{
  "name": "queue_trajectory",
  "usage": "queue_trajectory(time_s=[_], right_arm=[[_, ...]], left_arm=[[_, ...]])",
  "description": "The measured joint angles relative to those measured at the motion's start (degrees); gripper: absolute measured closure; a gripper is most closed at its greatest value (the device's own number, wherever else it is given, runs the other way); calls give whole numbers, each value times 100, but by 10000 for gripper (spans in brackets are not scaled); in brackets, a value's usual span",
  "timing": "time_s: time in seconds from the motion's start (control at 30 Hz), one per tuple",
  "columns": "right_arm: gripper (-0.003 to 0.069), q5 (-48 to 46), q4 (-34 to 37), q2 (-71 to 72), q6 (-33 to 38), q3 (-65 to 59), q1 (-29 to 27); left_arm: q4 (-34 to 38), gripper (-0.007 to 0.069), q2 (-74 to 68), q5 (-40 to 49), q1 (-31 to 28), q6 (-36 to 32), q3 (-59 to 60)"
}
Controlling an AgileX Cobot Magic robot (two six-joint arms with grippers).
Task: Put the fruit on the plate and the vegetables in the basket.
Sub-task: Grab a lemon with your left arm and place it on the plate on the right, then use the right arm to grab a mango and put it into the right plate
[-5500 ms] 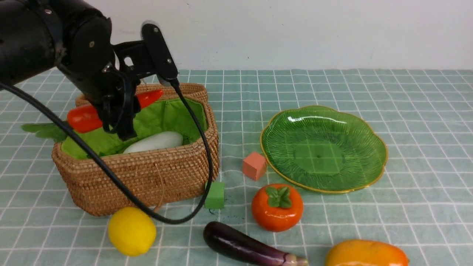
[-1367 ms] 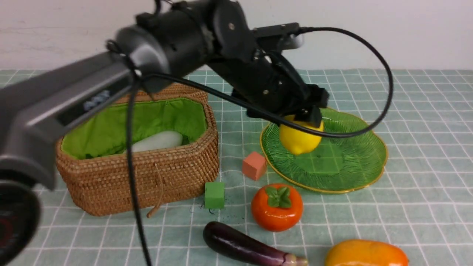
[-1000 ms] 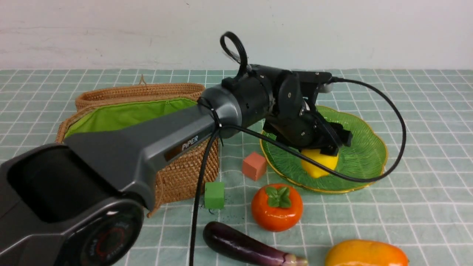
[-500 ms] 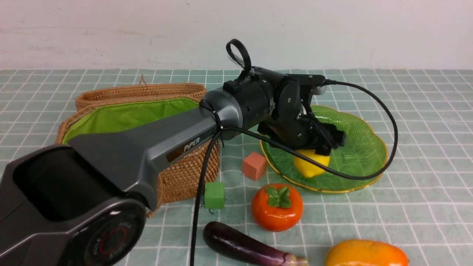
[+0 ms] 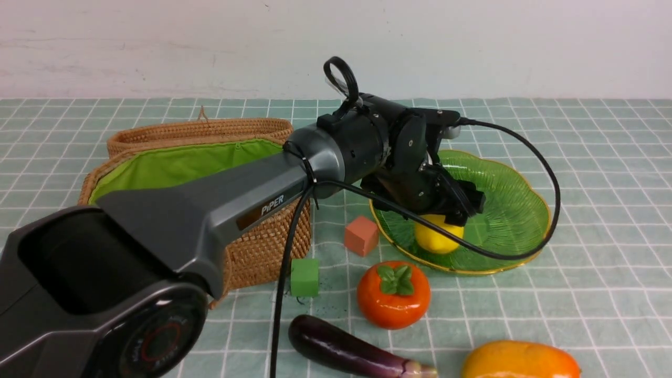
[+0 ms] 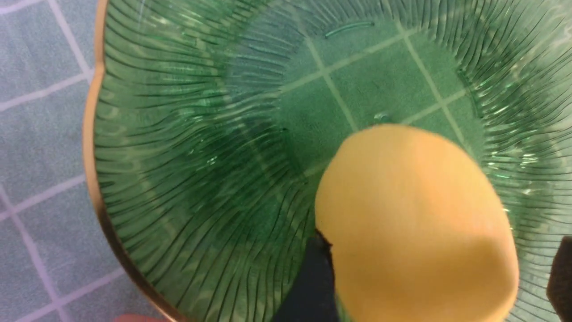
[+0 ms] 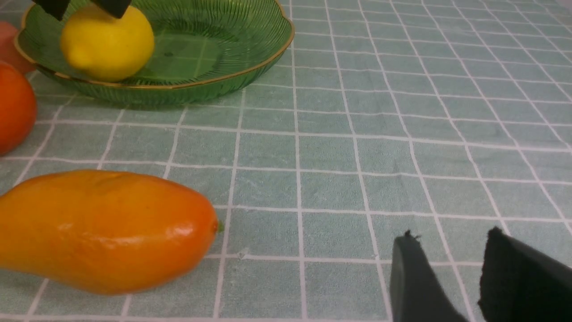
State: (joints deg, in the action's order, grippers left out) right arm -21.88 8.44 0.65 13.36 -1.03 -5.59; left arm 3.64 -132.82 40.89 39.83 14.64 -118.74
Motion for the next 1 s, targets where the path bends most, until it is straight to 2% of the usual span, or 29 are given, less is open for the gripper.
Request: queue_trajectory(time_s=[0.17,0.4,0.63,0.77,0.83,1.0], right_arm=[[417,0,0,0,0,0,0],[417,0,0,0,0,0,0],[417,0,0,0,0,0,0],[417,0,0,0,0,0,0],[417,0,0,0,0,0,0],[417,0,0,0,0,0,0]], left_arm=[[28,-16,29,68,0,3,0],[-318,109,616,836,0,-246,-7],[-1496,398,2036,2625,0,-267,2],[-1761,578,3207,2975,0,-168,392],[-1845,638,3842,2975,0,-64,742],[-2035,638,5661,2975,0,237,2021]])
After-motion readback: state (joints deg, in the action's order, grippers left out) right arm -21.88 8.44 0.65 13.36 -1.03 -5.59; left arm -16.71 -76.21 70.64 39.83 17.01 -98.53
